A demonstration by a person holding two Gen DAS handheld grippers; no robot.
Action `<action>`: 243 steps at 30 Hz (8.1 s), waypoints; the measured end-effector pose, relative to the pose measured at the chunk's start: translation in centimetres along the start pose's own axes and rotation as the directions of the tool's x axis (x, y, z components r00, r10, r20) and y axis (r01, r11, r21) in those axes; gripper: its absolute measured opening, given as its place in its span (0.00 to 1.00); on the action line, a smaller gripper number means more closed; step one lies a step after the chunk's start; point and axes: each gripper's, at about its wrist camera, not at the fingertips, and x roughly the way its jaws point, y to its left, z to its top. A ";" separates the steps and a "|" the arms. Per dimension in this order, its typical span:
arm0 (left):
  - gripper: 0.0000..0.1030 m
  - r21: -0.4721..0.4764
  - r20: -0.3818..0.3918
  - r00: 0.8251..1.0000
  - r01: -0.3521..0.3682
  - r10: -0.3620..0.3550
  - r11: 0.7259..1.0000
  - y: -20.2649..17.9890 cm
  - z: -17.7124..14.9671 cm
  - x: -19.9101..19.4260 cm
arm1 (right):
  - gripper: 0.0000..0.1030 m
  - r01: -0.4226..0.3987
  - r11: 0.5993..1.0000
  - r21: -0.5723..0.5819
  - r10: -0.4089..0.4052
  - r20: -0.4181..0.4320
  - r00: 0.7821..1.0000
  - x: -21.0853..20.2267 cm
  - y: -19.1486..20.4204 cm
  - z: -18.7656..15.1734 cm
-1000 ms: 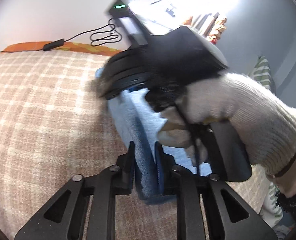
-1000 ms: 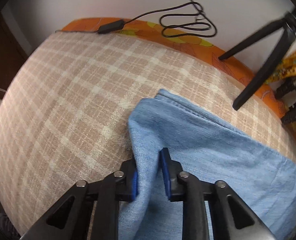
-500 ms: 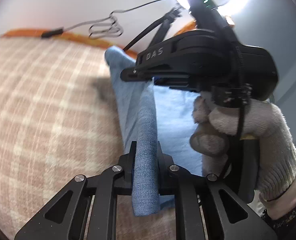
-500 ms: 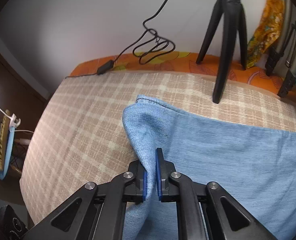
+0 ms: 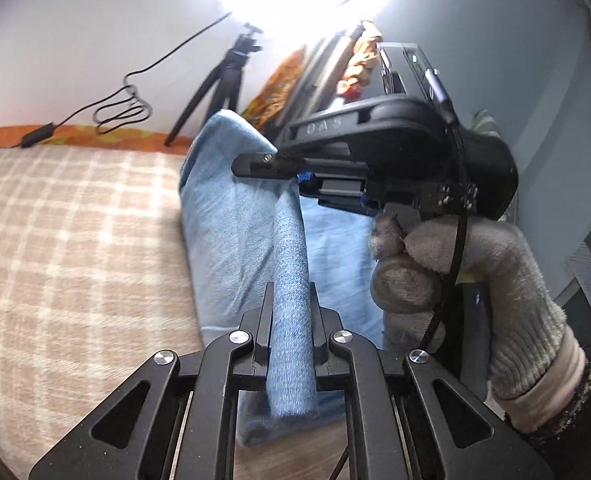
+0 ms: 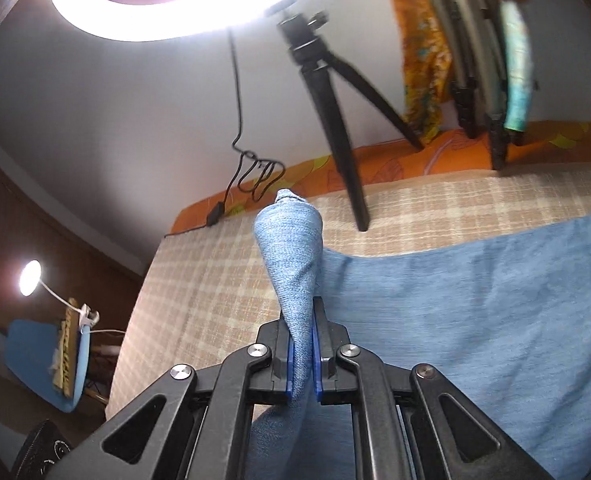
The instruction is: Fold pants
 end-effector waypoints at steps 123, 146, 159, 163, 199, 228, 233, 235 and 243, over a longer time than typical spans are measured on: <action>0.62 -0.134 -0.317 0.947 0.002 -0.045 0.991 -3.1 3.7 16.7 | 0.91 0.161 0.977 0.142 -0.168 0.037 0.985 -21.9 -31.2 -2.6; 0.62 -0.184 -0.303 0.947 0.053 -0.108 0.982 -3.0 4.9 19.4 | 0.80 0.028 0.997 0.073 -0.023 -0.063 0.998 -14.7 -29.4 -2.5; 0.12 -0.115 -0.233 0.970 0.044 -0.070 0.992 -3.8 5.9 18.3 | 0.16 0.268 0.963 -0.034 -0.266 0.049 0.963 -17.1 -23.6 -3.4; 0.10 -0.052 -0.202 0.976 0.069 -0.078 0.996 -5.4 6.9 17.5 | 0.15 0.290 0.954 -0.074 -0.281 0.109 0.953 -18.8 -21.6 -3.4; 0.17 0.230 -0.219 0.973 -0.023 0.074 0.973 -13.2 11.7 27.0 | 0.42 0.527 0.846 0.080 -0.531 0.201 0.823 -21.9 -28.9 1.6; 0.76 0.292 -0.032 0.997 -0.059 0.071 0.955 -12.6 9.1 8.5 | 0.98 0.576 0.816 0.051 -0.558 0.328 0.762 -26.5 -12.8 -6.0; 0.77 0.283 -0.008 0.997 -0.072 0.077 0.956 -11.5 8.1 4.6 | 1.00 0.602 0.798 0.034 -0.573 0.352 0.740 -26.7 -8.5 -8.9; 0.77 0.274 -0.001 0.997 -0.068 0.071 0.959 -11.0 7.6 3.0 | 1.00 0.624 0.781 0.014 -0.589 0.348 0.729 -26.5 -6.7 -10.1; 0.79 0.314 0.053 0.996 -0.085 0.072 0.946 -10.0 4.4 -2.5 | 1.00 0.665 0.747 -0.008 -0.615 0.372 0.695 -26.0 -0.8 -15.9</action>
